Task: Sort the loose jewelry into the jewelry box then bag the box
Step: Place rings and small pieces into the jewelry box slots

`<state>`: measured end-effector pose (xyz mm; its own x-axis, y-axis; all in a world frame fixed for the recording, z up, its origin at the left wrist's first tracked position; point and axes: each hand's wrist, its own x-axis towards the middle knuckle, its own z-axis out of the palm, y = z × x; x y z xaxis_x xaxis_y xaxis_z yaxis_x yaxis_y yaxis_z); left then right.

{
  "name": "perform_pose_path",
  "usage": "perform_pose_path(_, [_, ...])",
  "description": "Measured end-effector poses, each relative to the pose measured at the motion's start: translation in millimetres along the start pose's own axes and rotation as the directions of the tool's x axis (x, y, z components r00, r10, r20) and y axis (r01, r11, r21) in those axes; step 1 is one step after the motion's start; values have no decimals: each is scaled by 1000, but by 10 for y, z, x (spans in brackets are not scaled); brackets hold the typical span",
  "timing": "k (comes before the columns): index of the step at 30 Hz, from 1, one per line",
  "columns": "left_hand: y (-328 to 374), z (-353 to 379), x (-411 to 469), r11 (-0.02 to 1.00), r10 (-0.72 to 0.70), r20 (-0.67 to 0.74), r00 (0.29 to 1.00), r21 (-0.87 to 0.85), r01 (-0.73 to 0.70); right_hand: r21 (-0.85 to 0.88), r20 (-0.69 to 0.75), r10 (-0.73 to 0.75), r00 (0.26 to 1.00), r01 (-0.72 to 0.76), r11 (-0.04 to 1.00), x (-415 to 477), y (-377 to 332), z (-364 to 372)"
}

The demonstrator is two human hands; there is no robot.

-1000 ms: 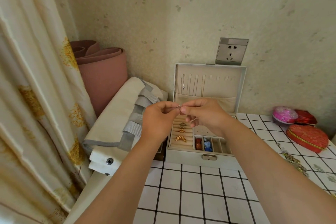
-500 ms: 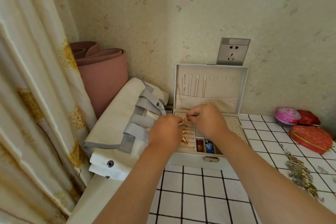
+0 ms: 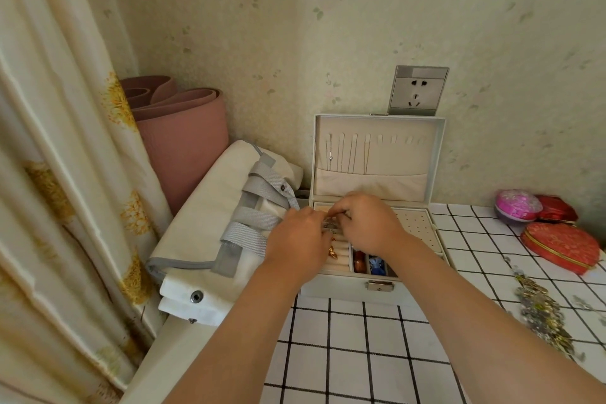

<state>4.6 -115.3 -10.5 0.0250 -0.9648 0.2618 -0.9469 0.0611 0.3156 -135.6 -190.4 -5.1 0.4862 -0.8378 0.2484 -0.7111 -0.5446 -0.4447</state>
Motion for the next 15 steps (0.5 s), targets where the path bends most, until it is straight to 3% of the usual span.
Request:
perform_pose_path(4, [-2,23,-11,1000,18,47,999,20,-19,57,1,31,1000,-31,998,-9,-12,-70])
perform_pose_path(11, [-5,-3,4,999,-1,71,997,-40,4,-25,50,15,999,-14,1000,13,-11,-52])
perform_pose_path(15, [12,-8,-6,1000,6,72,997,-16,-5,160,1,76,997,-76,984,76,25,-84])
